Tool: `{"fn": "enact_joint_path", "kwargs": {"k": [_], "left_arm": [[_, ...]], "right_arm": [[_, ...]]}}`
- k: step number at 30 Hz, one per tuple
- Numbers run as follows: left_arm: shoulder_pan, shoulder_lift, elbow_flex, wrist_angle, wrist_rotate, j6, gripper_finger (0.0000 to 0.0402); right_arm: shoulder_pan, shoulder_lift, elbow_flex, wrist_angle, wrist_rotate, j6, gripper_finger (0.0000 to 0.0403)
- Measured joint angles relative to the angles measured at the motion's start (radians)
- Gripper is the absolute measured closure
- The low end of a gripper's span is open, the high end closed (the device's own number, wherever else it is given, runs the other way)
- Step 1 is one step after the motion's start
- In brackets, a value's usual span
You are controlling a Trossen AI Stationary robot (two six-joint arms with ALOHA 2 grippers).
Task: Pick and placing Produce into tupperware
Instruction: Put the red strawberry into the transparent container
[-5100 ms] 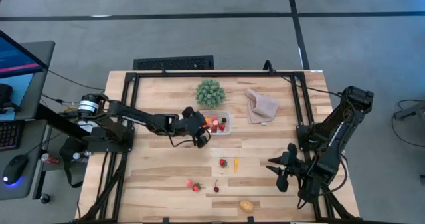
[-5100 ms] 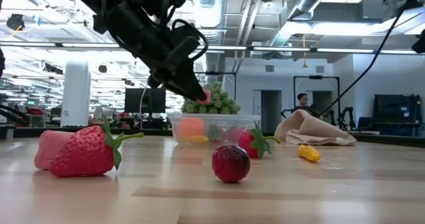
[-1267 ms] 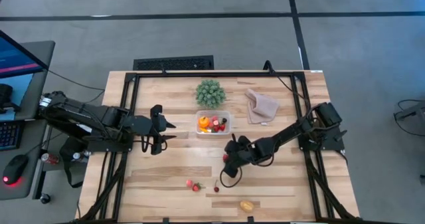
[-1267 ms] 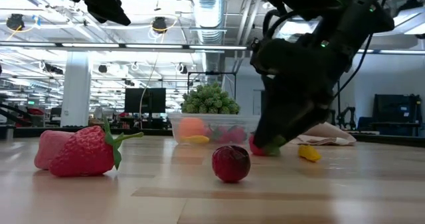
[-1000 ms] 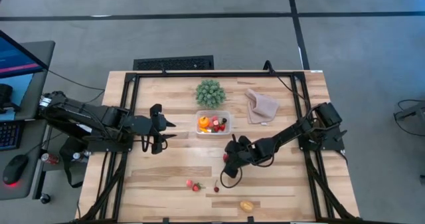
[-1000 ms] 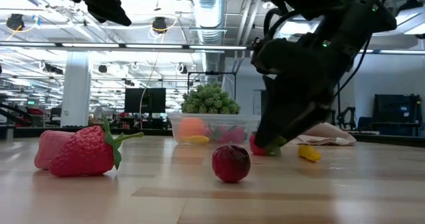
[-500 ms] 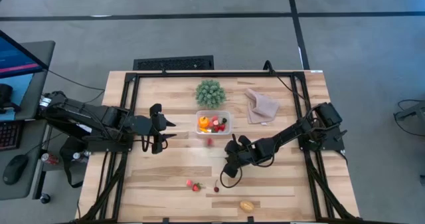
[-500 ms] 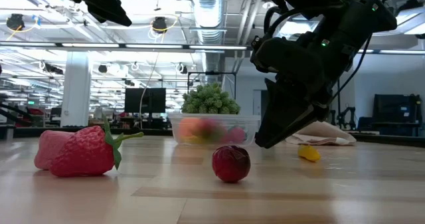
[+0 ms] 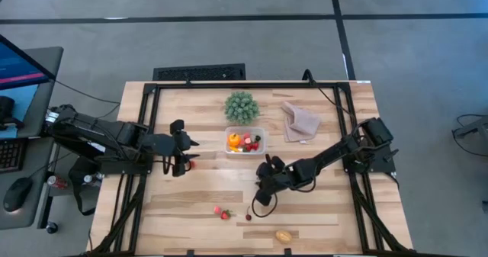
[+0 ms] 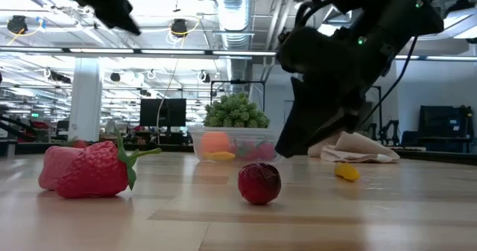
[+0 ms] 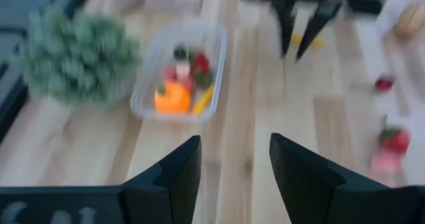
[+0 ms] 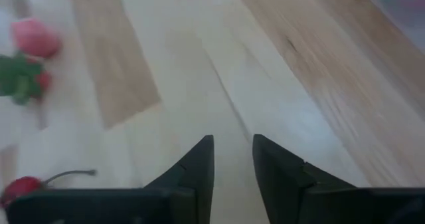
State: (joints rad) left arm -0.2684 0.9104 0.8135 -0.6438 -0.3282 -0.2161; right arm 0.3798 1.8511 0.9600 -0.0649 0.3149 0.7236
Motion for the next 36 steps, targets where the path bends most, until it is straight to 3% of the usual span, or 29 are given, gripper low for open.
{"fn": "enact_joint_path", "kwargs": {"k": [11, 19, 29, 36], "left_arm": [[-0.025, -0.017, -0.006, -0.278, 0.014, -0.08, 0.0231], [-0.047, -0.044, -0.204, -0.157, 0.14, -0.107, 0.0231], [-0.046, -0.033, -0.245, -0.12, 0.08, -0.173, 0.0231], [-0.022, 0.053, -0.245, -0.149, 0.057, -0.277, 0.0231]], "right_arm": [[0.0, -0.075, 0.0, 0.035, 0.021, -0.109, 0.0293], [0.0, -0.166, 0.0, 0.013, 0.053, -0.187, 0.0293], [-0.003, -0.245, 0.0, -0.025, 0.06, -0.194, 0.0294], [-0.003, -0.258, 0.0, -0.051, 0.059, -0.166, 0.0294]]}}
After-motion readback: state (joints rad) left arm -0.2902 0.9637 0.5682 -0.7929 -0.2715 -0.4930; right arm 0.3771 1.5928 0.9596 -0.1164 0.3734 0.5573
